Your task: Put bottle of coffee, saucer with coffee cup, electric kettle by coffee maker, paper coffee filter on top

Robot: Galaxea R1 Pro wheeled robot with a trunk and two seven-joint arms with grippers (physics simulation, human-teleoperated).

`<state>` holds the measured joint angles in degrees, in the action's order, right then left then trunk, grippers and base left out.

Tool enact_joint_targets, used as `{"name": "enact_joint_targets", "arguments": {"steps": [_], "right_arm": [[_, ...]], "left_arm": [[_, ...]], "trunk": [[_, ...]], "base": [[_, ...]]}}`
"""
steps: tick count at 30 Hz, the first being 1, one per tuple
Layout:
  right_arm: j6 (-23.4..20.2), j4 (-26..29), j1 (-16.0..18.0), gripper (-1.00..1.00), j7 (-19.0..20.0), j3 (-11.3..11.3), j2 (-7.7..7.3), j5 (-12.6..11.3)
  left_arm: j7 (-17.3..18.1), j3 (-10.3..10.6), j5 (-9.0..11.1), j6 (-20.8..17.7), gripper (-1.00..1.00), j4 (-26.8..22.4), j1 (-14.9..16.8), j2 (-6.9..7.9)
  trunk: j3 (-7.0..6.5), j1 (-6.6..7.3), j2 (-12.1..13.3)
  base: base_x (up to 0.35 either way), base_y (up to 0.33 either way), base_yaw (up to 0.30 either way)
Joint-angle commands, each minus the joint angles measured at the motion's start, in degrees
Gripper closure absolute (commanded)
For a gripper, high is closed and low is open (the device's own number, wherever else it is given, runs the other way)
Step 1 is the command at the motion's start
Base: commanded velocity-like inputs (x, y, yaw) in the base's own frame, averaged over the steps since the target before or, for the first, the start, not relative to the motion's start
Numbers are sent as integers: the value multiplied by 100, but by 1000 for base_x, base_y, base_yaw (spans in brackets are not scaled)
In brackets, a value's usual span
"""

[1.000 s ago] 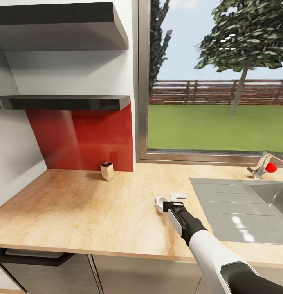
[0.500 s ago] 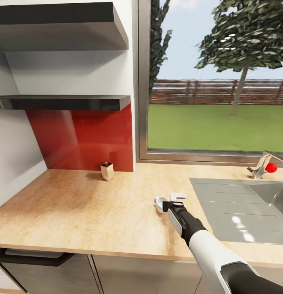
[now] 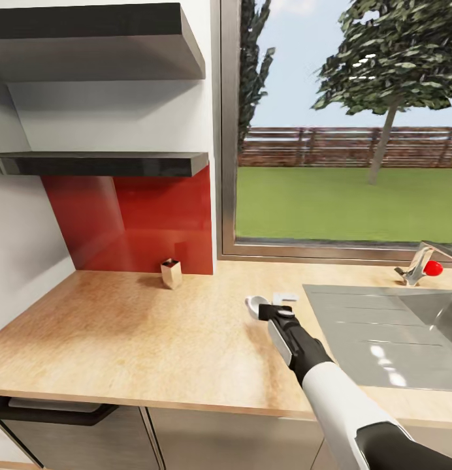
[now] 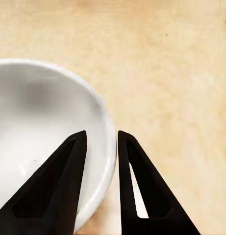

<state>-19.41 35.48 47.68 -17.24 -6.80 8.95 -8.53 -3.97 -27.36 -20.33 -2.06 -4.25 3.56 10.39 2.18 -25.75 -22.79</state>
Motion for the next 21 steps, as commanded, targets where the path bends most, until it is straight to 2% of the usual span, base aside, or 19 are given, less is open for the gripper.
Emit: {"name": "enact_joint_targets", "arguments": {"steps": [1,5,13,21], "right_arm": [[-26,105,2,100,-46,-32,-8,-70],[-70,382,3,100,-55,-32,-14,-53],[-583,901,-2,100,-60,-32,-52,-29],[-684,1514,-1,100,-80,-11,-133,-18]], "left_arm": [[-8,-41,-59,-17,-100,-6,4,-2],[-8,-41,-59,-5,-100,-6,4,-2],[-16,-35,-61,4,-100,-6,4,7],[-12,-32,-69,-22,-100,-6,4,-3]], "trunk": [[14,-4,-13],[14,-4,-13],[14,-4,-13],[14,-4,-13]], "base": [[0,0,0],[0,0,0],[0,0,0],[0,-12,0]]}}
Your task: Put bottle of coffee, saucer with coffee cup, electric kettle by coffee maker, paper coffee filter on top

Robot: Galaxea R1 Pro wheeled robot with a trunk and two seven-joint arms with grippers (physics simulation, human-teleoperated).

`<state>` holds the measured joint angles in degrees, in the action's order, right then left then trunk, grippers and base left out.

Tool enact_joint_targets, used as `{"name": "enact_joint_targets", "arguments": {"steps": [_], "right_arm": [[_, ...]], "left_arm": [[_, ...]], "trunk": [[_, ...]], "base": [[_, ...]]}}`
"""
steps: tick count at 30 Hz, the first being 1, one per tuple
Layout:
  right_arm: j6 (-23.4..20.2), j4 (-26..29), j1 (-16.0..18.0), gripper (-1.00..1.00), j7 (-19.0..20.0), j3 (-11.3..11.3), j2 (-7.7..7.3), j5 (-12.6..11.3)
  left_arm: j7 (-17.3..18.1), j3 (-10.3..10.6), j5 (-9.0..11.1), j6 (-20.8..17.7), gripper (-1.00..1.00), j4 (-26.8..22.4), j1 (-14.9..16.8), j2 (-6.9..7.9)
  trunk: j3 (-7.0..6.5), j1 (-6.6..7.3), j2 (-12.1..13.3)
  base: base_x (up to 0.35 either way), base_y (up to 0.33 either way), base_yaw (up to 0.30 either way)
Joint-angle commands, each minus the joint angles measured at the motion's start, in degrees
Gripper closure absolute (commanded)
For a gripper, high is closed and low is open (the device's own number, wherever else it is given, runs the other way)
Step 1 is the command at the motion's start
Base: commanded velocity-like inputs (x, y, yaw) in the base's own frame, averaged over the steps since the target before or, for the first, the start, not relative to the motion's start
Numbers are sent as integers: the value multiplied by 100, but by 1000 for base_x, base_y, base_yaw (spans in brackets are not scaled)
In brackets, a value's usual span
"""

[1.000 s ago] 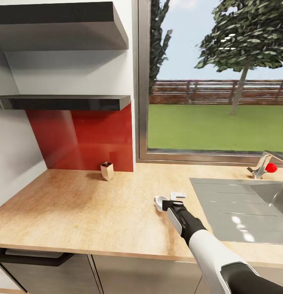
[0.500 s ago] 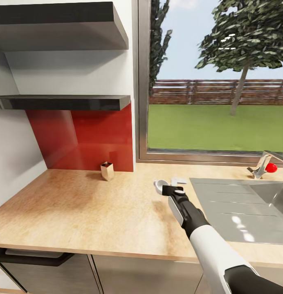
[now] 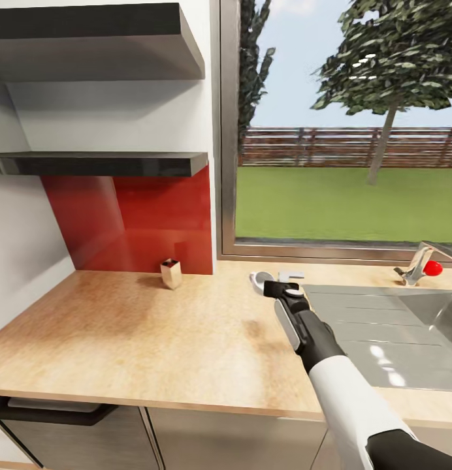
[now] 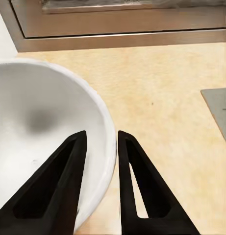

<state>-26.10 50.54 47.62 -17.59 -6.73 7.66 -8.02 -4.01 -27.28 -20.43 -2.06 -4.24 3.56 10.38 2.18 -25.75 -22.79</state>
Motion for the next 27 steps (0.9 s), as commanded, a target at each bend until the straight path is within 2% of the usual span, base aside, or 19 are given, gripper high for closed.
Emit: {"name": "enact_joint_targets", "arguments": {"steps": [1,4,10,27], "right_arm": [[-56,53,4,100,-47,-16,-6,-69],[-248,119,3,100,-51,-14,-15,-68],[-331,133,5,100,-51,-13,-71,-67],[-335,132,7,100,-51,-13,-124,-68]], "left_arm": [[-10,-41,-62,-22,-100,-7,4,-5],[-12,-41,-65,-22,-100,-10,4,-9],[-13,-41,-75,-22,-100,-20,4,-10],[-14,-59,-75,-22,-100,-24,4,-17]], "trunk": [[13,-4,-13],[13,-4,-13],[11,-4,-13],[-36,-4,-13]], "base": [[0,-148,0],[0,-232,0],[-10,-265,-30],[-2,-273,-247]]}}
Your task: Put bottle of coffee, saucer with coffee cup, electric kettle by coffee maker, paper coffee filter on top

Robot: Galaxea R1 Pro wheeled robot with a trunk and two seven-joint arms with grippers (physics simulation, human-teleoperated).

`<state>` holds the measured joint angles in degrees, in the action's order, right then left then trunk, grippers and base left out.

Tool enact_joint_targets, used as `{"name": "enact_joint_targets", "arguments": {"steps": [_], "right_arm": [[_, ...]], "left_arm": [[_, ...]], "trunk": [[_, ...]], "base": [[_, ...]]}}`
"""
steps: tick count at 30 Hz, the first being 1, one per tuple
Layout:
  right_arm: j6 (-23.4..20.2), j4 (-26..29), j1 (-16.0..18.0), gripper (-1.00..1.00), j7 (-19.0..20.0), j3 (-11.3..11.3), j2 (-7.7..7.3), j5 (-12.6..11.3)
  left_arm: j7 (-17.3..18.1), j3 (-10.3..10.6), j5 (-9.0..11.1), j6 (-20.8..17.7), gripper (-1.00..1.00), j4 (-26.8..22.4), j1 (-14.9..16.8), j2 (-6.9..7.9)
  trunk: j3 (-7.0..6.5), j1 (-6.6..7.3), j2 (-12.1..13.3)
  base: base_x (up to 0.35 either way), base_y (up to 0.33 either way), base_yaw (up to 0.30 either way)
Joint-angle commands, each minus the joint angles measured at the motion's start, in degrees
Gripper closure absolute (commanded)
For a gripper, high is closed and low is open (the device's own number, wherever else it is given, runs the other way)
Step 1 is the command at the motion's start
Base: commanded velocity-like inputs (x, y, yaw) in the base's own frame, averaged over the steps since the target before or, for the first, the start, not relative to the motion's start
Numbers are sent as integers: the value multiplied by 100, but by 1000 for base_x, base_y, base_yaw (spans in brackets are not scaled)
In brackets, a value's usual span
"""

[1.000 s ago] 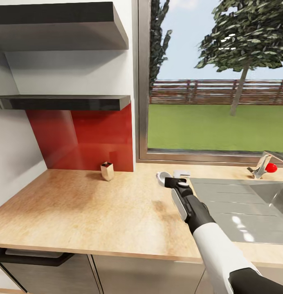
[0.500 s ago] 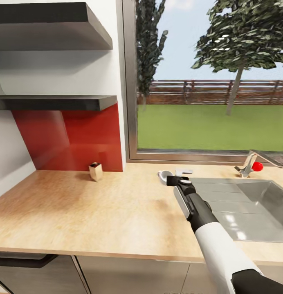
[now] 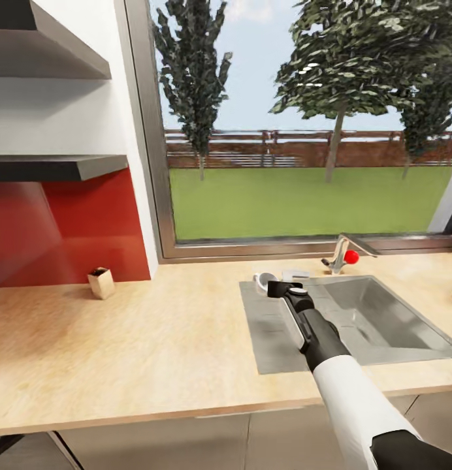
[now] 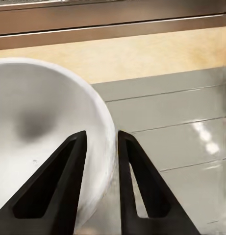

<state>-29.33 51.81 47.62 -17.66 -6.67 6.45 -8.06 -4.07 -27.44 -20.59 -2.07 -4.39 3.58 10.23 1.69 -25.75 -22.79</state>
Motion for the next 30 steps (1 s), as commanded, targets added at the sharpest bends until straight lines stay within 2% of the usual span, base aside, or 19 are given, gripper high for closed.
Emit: {"name": "enact_joint_targets", "arguments": {"steps": [1,30], "right_arm": [[-12,4,6,100,-45,-18,-3,-64],[-12,-5,4,100,-45,-18,-3,-64]], "left_arm": [[-9,-42,-59,-22,-100,-9,2,-1],[-15,-42,-59,-22,-100,-9,2,5]], "trunk": [[12,-4,-13],[9,-4,-13]], "base": [[0,-273,-261],[-13,-273,-264]]}}
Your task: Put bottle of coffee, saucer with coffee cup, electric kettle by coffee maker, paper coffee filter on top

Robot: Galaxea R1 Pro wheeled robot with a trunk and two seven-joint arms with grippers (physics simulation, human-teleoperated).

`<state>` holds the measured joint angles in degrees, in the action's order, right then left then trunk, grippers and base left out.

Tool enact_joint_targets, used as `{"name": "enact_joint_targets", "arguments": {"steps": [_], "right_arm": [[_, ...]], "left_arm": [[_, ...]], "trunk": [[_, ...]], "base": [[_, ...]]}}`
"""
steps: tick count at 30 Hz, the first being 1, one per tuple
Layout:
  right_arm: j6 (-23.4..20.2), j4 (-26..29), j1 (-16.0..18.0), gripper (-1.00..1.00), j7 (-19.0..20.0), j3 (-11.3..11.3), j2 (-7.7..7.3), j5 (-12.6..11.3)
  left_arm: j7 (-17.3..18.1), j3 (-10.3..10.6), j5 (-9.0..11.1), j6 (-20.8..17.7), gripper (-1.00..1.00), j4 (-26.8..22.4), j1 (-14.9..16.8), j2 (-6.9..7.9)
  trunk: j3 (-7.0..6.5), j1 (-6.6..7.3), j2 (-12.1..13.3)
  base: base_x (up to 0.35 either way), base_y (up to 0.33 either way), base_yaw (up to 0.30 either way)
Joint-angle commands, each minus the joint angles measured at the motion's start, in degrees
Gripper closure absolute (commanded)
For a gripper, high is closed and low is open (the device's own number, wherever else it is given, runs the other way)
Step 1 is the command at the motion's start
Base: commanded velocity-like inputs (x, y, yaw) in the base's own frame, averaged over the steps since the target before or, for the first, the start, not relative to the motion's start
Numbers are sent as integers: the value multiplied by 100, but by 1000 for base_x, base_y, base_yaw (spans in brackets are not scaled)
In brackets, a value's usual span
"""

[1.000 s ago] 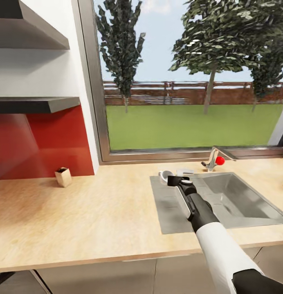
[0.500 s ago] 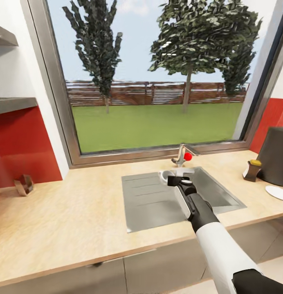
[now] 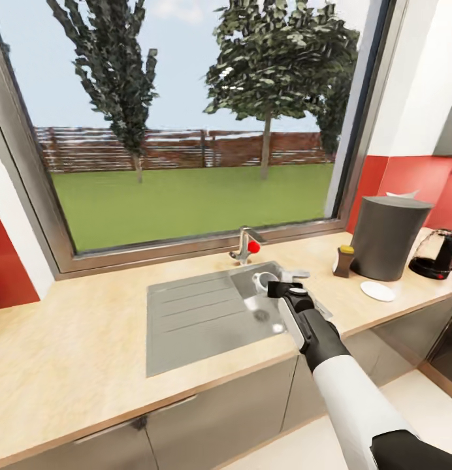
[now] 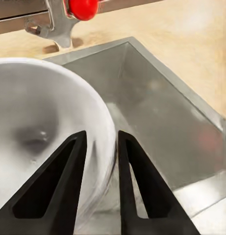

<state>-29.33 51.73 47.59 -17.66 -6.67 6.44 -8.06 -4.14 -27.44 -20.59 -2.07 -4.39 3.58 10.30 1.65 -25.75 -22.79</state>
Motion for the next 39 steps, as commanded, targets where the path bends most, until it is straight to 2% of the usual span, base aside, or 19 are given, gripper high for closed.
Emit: {"name": "enact_joint_targets", "arguments": {"steps": [1,20,35,39], "right_arm": [[-12,4,6,100,-45,-18,-3,-64],[-13,-8,5,100,-45,-9,-12,-64],[-13,-12,6,100,-45,-13,-12,-61],[-6,-20,6,100,-45,-16,-192,-69]], "left_arm": [[-6,-42,-59,-22,-100,-9,2,-2],[-5,-42,-50,-39,-100,-9,2,-2],[-7,-45,-42,-39,-100,-9,2,-2],[-8,-42,-42,-39,-100,-9,2,-2]], "trunk": [[13,-3,-13],[13,-3,-13],[13,-3,-13],[13,-3,-13]], "base": [[0,-274,-264],[4,-274,-264],[147,-253,-250],[242,-197,-36]]}}
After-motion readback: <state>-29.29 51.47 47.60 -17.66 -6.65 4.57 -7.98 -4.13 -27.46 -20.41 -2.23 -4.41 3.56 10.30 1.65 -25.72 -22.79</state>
